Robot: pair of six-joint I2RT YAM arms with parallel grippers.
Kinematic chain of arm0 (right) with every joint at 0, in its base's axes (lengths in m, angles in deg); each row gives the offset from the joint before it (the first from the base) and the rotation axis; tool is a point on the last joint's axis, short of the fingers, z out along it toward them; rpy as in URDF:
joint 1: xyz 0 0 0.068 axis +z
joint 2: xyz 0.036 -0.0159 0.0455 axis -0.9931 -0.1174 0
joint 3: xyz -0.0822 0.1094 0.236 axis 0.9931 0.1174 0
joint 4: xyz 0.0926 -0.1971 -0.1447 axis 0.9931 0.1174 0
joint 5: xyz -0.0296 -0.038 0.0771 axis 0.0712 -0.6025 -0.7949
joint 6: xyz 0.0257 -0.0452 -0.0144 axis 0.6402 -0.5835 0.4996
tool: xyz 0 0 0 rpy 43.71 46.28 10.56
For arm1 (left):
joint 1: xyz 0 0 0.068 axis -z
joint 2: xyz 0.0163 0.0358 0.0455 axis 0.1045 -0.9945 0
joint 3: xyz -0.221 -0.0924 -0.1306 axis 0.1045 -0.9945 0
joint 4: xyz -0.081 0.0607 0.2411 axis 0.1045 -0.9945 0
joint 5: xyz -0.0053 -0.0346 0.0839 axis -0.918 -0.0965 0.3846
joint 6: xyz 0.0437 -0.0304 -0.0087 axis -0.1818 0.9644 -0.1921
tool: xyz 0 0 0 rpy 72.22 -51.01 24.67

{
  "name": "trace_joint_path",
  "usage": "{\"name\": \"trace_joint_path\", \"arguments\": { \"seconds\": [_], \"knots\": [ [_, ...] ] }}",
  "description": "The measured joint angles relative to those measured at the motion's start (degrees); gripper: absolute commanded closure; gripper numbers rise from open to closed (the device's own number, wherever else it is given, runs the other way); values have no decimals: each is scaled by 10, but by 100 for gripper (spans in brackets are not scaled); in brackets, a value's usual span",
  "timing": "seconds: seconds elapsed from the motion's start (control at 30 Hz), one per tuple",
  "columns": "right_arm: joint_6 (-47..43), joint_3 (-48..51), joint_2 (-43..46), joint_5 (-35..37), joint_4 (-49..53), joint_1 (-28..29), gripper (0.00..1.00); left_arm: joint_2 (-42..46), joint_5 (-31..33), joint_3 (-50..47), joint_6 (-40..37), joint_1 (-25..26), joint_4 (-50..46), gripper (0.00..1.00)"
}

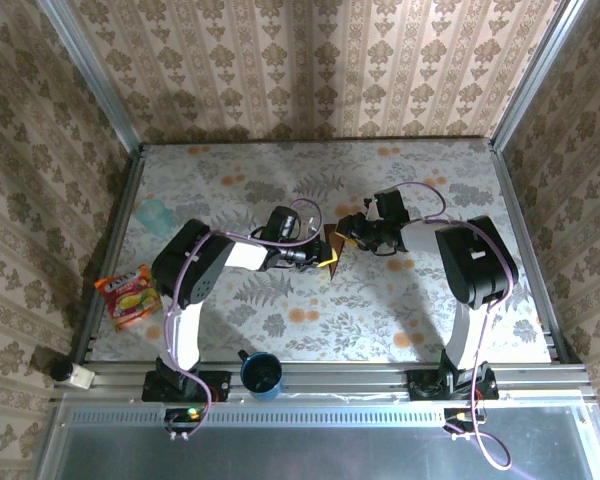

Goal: Fold a paper plane with a square sheet of paper (fold left side to right side)

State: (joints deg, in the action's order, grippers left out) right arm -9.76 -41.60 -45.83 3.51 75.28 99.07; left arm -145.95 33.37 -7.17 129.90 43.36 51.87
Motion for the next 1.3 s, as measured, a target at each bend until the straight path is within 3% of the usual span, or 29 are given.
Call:
{"name": "trace_joint_path", "arguments": {
  "seconds": [0.4, 0.63, 0.73, 1.07, 1.3],
  "knots": [
    [0, 0, -2, 8, 3, 2, 56, -1, 0, 0, 9, 0, 9, 100],
    [-7, -12, -14, 9, 21, 3, 57, -14, 0, 0, 14, 0, 16, 94],
    [-14, -23, -17, 16, 40, 6, 57, -15, 0, 0, 14, 0, 16, 89],
    [-35, -38, -20, 31, 73, 11, 58, 8, 12, 1, -18, 0, -26, 63],
    [-35, -39, -20, 33, 73, 12, 58, 31, 26, 1, -39, -16, -58, 59]
  ]
}}
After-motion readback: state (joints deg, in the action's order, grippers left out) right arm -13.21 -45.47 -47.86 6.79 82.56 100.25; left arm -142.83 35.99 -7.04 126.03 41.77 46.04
